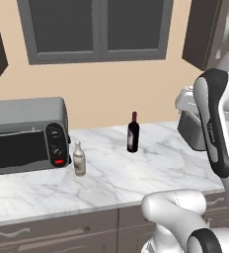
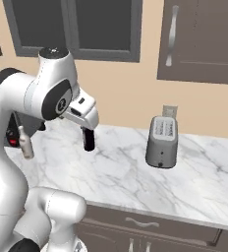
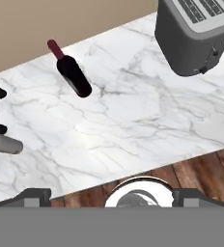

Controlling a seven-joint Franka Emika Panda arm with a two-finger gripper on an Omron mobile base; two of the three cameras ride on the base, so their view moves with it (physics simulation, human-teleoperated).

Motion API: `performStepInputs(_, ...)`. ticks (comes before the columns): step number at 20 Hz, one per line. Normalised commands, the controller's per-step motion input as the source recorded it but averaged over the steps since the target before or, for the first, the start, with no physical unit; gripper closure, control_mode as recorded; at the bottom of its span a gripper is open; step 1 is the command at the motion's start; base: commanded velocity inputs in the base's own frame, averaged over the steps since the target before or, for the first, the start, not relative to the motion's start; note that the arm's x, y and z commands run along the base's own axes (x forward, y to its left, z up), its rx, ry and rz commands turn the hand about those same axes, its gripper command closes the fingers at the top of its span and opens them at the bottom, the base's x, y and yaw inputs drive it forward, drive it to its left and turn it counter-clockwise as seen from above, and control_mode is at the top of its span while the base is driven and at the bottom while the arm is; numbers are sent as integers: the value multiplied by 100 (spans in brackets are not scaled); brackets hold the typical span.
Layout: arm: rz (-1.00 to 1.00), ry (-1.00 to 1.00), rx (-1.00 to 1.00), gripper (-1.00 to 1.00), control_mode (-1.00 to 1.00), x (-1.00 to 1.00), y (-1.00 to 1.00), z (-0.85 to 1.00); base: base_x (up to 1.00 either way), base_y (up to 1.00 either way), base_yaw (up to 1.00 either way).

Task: Move the drinks to the dining counter.

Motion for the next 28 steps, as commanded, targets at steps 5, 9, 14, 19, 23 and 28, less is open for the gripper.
performStepInputs(5,0,0,0,-100,100,0,0,0,100,76,-11)
performStepInputs(9,0,0,0,-100,100,0,0,0,73,100,-3)
performStepInputs(14,0,0,0,-100,100,0,0,0,54,100,3)
performStepInputs(19,0,0,0,-100,100,0,0,0,88,64,33)
performStepInputs(23,0,0,0,-100,100,0,0,0,97,40,31)
performStepInputs(28,0,0,0,-100,100,0,0,0,99,16,30)
